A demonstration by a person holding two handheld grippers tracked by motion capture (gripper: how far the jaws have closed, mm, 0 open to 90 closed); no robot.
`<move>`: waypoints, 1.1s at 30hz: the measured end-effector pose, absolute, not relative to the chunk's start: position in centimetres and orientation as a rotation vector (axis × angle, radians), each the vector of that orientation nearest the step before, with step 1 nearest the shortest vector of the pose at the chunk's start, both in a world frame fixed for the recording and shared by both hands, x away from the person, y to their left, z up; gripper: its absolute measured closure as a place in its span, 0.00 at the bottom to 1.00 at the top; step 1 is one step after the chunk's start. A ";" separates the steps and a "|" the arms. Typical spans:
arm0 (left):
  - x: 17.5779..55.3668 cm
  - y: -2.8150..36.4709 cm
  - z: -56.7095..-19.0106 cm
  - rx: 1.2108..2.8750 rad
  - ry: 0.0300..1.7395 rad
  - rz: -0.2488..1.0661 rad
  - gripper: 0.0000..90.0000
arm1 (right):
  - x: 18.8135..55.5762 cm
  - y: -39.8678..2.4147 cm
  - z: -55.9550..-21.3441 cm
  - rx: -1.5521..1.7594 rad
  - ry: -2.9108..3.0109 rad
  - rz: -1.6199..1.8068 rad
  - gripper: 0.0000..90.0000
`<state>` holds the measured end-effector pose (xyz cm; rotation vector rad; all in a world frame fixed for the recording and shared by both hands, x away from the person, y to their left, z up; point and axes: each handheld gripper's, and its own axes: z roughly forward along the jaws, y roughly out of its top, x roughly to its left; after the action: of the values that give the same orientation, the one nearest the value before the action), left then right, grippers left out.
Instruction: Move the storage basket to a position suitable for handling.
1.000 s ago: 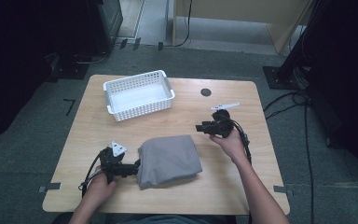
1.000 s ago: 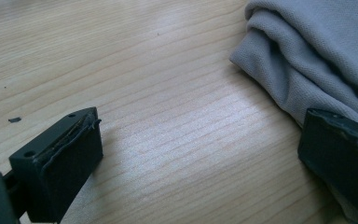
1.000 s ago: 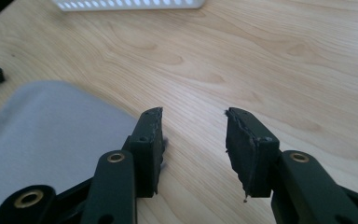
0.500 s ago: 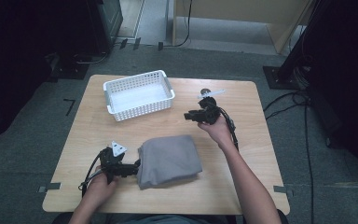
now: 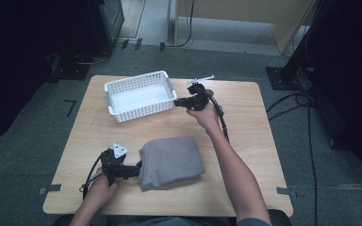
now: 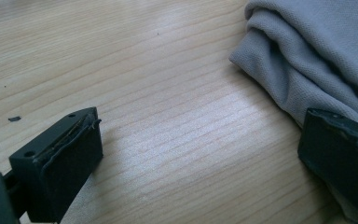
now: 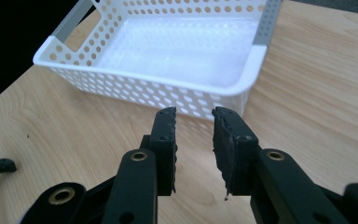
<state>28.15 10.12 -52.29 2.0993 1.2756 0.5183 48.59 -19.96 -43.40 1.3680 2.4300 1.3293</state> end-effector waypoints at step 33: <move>27.9 10.1 -52.3 2.096 1.282 0.521 0.00 | 52.3 -17.6 -45.4 1.487 2.441 1.163 1.00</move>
<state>27.94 10.06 -52.28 2.0960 1.2824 0.5207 52.35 -17.61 -45.39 1.4865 2.4406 1.1631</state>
